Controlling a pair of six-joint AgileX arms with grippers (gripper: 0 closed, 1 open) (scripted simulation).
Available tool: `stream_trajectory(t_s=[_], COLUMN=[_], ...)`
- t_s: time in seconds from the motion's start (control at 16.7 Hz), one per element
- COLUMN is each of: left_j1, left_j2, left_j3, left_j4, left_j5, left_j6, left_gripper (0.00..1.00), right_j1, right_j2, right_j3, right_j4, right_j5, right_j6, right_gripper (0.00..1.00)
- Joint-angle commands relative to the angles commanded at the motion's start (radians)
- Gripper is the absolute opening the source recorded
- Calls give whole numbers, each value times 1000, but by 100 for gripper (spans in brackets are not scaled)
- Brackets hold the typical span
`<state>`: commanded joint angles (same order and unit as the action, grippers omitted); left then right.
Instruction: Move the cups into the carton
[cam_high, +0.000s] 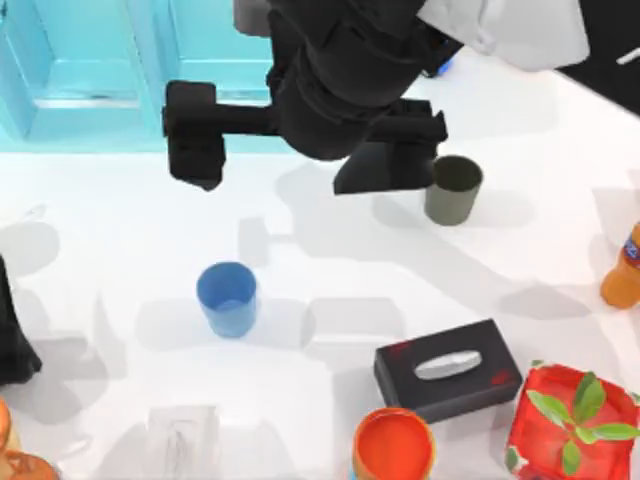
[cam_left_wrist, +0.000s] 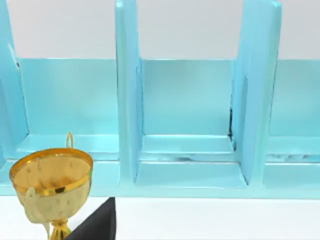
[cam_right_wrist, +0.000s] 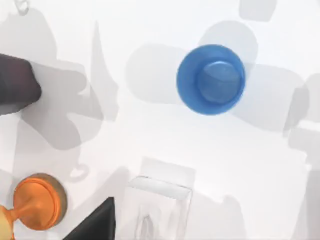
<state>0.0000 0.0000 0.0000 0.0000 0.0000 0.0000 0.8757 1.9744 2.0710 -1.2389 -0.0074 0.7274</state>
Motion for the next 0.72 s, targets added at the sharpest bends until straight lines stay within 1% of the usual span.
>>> stream_trajectory(t_s=[0.18,0.36,0.72], left_j1=[0,0,0], left_j2=[0,0,0], left_j3=[0,0,0], left_j4=[0,0,0], left_j5=[0,0,0], left_j6=[0,0,0], left_gripper=[100,100,100], right_j1=[38,58,59], right_j2=[179,314,471], right_j3=[161,280,401], right_j4=[-93,-160,-226], right_j5=[44,88,163], right_j6=[75,134,208], right_gripper=[100,100,100])
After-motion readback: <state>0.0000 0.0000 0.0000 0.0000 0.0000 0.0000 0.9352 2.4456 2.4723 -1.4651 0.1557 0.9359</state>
